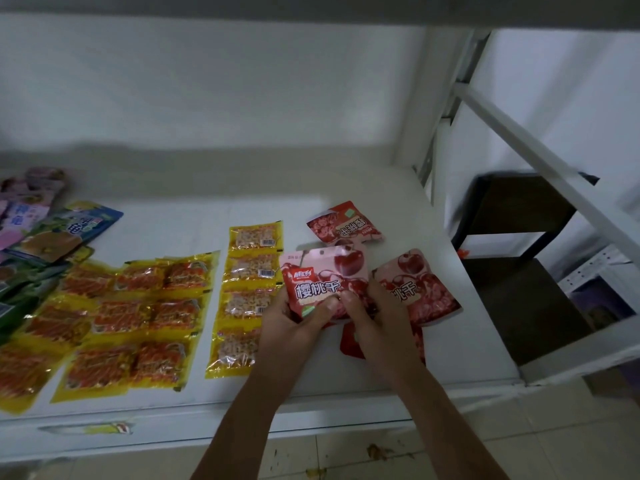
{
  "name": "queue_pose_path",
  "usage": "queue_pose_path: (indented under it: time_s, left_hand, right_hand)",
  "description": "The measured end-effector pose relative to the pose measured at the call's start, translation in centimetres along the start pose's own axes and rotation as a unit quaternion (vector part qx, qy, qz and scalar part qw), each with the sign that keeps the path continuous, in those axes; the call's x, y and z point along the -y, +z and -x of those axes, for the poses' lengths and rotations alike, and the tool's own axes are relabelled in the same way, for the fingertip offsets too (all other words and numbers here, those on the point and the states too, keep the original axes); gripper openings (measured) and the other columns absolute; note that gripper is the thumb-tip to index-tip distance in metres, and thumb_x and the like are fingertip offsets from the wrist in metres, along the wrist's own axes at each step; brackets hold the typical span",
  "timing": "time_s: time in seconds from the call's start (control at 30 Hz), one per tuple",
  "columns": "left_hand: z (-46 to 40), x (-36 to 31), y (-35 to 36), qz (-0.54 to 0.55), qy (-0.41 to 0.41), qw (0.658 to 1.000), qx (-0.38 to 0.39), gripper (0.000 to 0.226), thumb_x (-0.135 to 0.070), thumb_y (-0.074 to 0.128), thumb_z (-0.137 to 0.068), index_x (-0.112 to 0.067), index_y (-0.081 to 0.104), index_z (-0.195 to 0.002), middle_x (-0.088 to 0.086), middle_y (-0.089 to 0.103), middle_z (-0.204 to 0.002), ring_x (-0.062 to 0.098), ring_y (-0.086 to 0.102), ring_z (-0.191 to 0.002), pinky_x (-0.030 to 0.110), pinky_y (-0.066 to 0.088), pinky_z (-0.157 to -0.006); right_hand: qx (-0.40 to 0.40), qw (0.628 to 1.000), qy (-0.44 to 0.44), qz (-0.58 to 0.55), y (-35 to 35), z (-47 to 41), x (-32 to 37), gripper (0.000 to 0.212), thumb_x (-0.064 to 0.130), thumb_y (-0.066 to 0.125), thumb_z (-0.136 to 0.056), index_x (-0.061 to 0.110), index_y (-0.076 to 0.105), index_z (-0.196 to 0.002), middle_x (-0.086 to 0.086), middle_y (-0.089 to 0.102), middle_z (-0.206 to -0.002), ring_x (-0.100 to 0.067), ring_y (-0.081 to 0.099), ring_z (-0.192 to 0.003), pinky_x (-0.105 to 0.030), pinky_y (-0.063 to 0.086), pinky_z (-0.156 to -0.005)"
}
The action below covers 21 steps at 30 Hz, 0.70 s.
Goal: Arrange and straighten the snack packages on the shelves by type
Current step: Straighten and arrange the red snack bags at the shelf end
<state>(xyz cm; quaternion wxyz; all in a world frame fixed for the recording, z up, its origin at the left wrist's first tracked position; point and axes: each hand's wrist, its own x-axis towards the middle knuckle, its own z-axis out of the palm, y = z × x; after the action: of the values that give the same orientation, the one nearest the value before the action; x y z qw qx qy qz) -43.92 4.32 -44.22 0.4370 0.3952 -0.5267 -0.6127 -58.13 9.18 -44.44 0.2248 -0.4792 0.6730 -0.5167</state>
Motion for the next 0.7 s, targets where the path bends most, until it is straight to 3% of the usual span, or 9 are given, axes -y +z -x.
queue_pose_path:
  time_s: [0.07, 0.2, 0.3, 0.4, 0.53, 0.63, 0.7]
  left_hand:
    - [-0.07, 0.15, 0.00, -0.039, 0.002, 0.999, 0.011, 0.034, -0.026, 0.080, -0.082, -0.015, 0.076, -0.114, -0.004, 0.081, -0.104, 0.012, 0.077, -0.098, 0.022, 0.059, -0.080]
    - [-0.11, 0.51, 0.13, -0.060, 0.005, 0.998, -0.009, 0.017, -0.011, 0.078, -0.090, -0.018, 0.079, -0.106, -0.006, 0.081, -0.097, 0.010, 0.078, -0.091, 0.019, 0.058, -0.073]
    - [-0.22, 0.47, 0.14, -0.036, -0.010, 0.999, -0.009, 0.014, -0.005, 0.074, -0.093, -0.012, 0.078, -0.104, 0.001, 0.081, -0.093, 0.014, 0.077, -0.083, 0.023, 0.059, -0.068]
    - [-0.26, 0.55, -0.17, -0.009, -0.023, 1.000, 0.006, 0.014, 0.000, 0.070, -0.094, -0.004, 0.076, -0.106, 0.007, 0.081, -0.091, 0.016, 0.075, -0.076, 0.025, 0.059, -0.064]
    - [0.02, 0.43, -0.13, 0.002, -0.015, 1.000, -0.002, 0.015, -0.005, 0.073, -0.092, -0.007, 0.076, -0.106, 0.007, 0.081, -0.094, 0.020, 0.077, -0.084, 0.026, 0.060, -0.070]
    - [0.15, 0.25, -0.07, 0.067, -0.030, 0.997, -0.008, 0.027, -0.022, 0.071, -0.090, -0.006, 0.075, -0.112, 0.011, 0.080, -0.105, 0.028, 0.077, -0.100, 0.037, 0.062, -0.086]
    - [0.13, 0.30, -0.22, 0.068, -0.030, 0.997, -0.010, 0.030, -0.026, 0.069, -0.091, -0.006, 0.076, -0.112, 0.011, 0.080, -0.106, 0.030, 0.076, -0.103, 0.042, 0.061, -0.088]
  right_hand:
    - [0.006, 1.000, 0.015, 0.008, -0.24, -0.13, -0.27, 0.007, 0.029, 0.065, -0.102, 0.027, 0.066, -0.096, 0.019, 0.071, -0.088, 0.005, 0.065, -0.088, -0.012, 0.045, -0.077]
    - [0.031, 0.999, 0.013, 0.031, -0.59, -0.28, -0.57, 0.034, 0.014, 0.067, -0.101, 0.041, 0.058, -0.084, 0.036, 0.066, -0.078, 0.010, 0.065, -0.079, -0.006, 0.043, -0.070]
    - [0.021, 1.000, 0.005, -0.007, -0.54, -0.32, -0.71, 0.011, 0.025, 0.069, -0.100, 0.028, 0.070, -0.090, 0.020, 0.073, -0.084, -0.002, 0.070, -0.082, -0.014, 0.048, -0.072]
    - [0.011, 1.000, -0.007, -0.025, -0.34, -0.01, -0.30, 0.029, 0.042, 0.059, -0.097, 0.018, 0.074, -0.103, 0.006, 0.076, -0.092, -0.010, 0.070, -0.089, -0.029, 0.054, -0.079]
    - [0.006, 1.000, 0.006, -0.012, -0.26, -0.18, -0.05, 0.030, 0.043, 0.057, -0.094, 0.020, 0.073, -0.103, 0.010, 0.075, -0.090, -0.006, 0.069, -0.087, -0.027, 0.054, -0.078]
    - [0.025, 0.999, 0.019, 0.001, -0.36, -0.46, -0.10, 0.017, 0.041, 0.065, -0.099, 0.028, 0.067, -0.088, 0.021, 0.070, -0.074, 0.001, 0.066, -0.073, -0.017, 0.045, -0.068]
    - [0.043, 0.999, 0.021, 0.017, -0.34, -0.29, -0.19, 0.029, 0.030, 0.064, -0.104, 0.032, 0.057, -0.076, 0.027, 0.062, -0.063, 0.004, 0.060, -0.062, -0.011, 0.039, -0.062]
